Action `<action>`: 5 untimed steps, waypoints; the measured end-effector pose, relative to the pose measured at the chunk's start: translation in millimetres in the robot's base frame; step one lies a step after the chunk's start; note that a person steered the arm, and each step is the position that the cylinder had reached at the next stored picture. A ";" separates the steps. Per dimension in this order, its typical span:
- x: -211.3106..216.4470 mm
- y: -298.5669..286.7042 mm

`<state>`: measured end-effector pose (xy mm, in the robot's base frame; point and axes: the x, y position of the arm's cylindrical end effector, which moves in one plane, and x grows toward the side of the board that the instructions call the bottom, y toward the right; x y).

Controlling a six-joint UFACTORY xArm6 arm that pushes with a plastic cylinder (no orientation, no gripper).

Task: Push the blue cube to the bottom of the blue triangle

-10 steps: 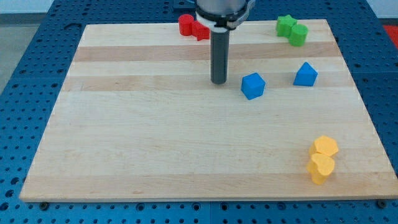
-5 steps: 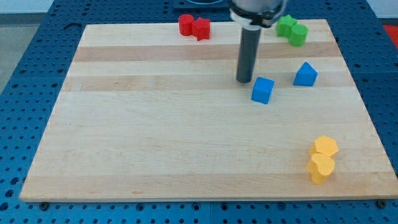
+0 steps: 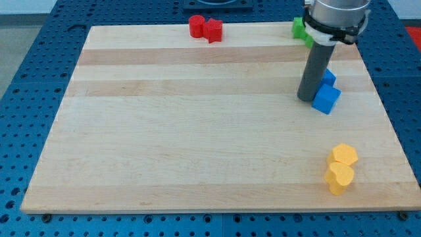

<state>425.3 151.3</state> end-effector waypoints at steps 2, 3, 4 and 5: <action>53.5 -31.3; 52.8 9.1; 37.4 39.4; 19.9 46.9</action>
